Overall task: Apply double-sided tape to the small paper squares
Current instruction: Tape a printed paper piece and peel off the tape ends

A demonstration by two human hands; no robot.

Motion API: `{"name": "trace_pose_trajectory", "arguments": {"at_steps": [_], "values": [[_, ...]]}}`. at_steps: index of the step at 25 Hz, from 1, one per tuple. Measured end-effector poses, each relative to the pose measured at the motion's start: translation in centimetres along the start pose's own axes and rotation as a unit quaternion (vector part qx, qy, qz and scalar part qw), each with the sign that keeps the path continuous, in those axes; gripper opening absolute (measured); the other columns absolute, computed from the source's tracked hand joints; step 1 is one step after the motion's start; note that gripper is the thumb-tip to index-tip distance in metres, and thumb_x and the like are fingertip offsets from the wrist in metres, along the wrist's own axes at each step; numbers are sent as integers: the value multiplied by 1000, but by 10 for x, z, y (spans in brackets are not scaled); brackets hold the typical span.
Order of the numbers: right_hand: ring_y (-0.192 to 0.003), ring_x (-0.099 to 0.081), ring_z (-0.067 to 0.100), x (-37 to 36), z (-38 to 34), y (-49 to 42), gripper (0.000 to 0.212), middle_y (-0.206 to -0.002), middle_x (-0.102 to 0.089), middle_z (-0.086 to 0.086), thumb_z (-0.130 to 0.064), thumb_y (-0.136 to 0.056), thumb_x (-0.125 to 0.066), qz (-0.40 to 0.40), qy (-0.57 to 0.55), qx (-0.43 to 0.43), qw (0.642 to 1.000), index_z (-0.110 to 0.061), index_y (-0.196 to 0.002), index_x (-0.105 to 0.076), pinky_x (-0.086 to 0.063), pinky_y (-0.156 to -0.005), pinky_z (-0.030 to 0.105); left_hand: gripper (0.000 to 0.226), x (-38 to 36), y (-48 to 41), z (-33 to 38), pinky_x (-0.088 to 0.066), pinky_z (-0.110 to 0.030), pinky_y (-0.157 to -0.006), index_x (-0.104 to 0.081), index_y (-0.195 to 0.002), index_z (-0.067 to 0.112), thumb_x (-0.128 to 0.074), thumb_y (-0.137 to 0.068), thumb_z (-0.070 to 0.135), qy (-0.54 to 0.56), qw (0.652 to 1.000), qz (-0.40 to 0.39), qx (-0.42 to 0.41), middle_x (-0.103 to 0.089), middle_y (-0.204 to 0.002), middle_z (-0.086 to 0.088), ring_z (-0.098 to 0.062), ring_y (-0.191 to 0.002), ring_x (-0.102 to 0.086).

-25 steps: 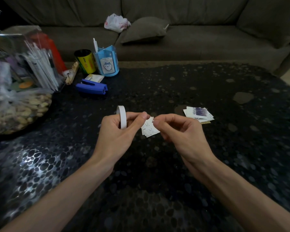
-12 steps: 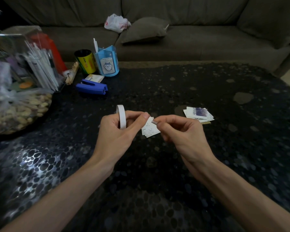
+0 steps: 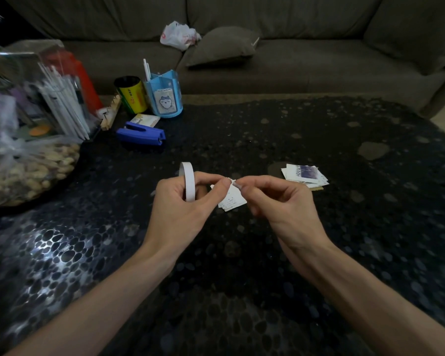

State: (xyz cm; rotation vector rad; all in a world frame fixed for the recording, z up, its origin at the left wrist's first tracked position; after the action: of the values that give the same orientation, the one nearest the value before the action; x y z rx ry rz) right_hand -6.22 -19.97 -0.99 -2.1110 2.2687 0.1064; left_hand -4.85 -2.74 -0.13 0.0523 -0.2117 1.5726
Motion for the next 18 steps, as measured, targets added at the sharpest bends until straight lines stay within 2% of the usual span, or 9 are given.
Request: {"name": "trace_pose_trajectory", "arguments": {"at_steps": [1, 3, 6, 8, 10, 13, 15, 17, 18], "values": [[-60, -52, 3, 0, 0, 0, 16, -65, -64, -1, -4, -92, -72, -1, 1, -1, 1000, -15, -94, -85, -48, -65, 14, 5, 0, 1, 0, -60, -42, -75, -83, -90, 26, -78, -89, 25, -6, 1000, 2, -3, -71, -79, -22, -35, -74, -68], [-62, -53, 4, 1, 0, 0, 21, -65, -62, 0, -4, -93, -70, -4, 1, -2, 1000, -18, -96, -85, -49, -68, 14, 4, -1, 4, 0, -57, -36, -69, -83, -89, 25, -79, -87, 24, -11, 1000, 3, -2, -63, -70, -24, -32, -63, -59], [-66, -53, 4, -2, 1, 0, 25, -72, -68, -5, -1, -93, -69, -19, 0, 2, 1000, -18, -101, -85, -48, -67, 15, 5, -1, 4, 0, -49, -20, -59, -83, -90, 25, -80, -86, 25, -15, 1000, 2, -3, -54, -54, -9, -16, -53, -48], [-68, -54, 4, -4, 1, 1, 27, -79, -72, -8, -2, -93, -69, -31, 5, 3, 1000, -20, -104, -85, -48, -67, 14, 7, 0, 3, -1, -46, -16, -56, -83, -91, 24, -81, -86, 28, -21, 1000, 9, -4, -50, -50, 2, -10, -50, -46], [-71, -55, 4, -5, 2, 2, 28, -86, -74, -5, -5, -94, -70, -40, 14, 2, 999, -25, -105, -85, -48, -69, 15, 9, 1, 3, -2, -51, -17, -60, -83, -92, 25, -81, -86, 30, -24, 1000, 17, -4, -57, -53, -3, -15, -52, -52], [-74, -55, 6, -7, 2, 2, 28, -92, -72, 0, -8, -95, -71, -50, 18, 5, 999, -28, -108, -84, -49, -72, 17, 9, 3, 3, -1, -59, -28, -72, -83, -93, 27, -80, -86, 30, -22, 999, 28, -3, -68, -69, -17, -29, -66, -65], [-74, -54, 7, -8, 3, 2, 28, -89, -69, -3, -7, -95, -71, -50, 15, 7, 999, -27, -109, -84, -48, -72, 18, 8, 4, 2, -1, -56, -27, -65, -83, -93, 26, -80, -86, 28, -32, 999, 35, -12, -63, -60, -10, -22, -56, -58], [-73, -54, 6, -7, 3, 2, 27, -86, -68, -6, -7, -95, -70, -50, 13, 3, 999, -25, -109, -84, -47, -70, 18, 7, 4, 2, 1, -48, -16, -55, -82, -92, 25, -80, -86, 26, -54, 997, 41, -34, -54, -50, 2, -9, -49, -49], [-73, -55, 5, -7, 3, 3, 26, -85, -69, -8, -9, -95, -70, -52, 15, -1, 999, -26, -110, -84, -47, -70, 18, 7, 5, 2, 2, -46, -15, -54, -82, -92, 25, -80, -85, 26, -70, 995, 45, -47, -53, -49, 4, -8, -48, -47]]}}
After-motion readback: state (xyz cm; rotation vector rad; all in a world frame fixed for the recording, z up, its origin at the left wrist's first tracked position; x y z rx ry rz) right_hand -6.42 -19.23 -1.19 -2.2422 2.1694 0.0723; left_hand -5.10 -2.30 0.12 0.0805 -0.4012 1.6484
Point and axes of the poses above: each hand's wrist, its own y-axis away from the middle knuckle, its own x-axis out of the back of the hand, z = x × y, the point moved 5 cm from there along -y, towards the middle knuckle
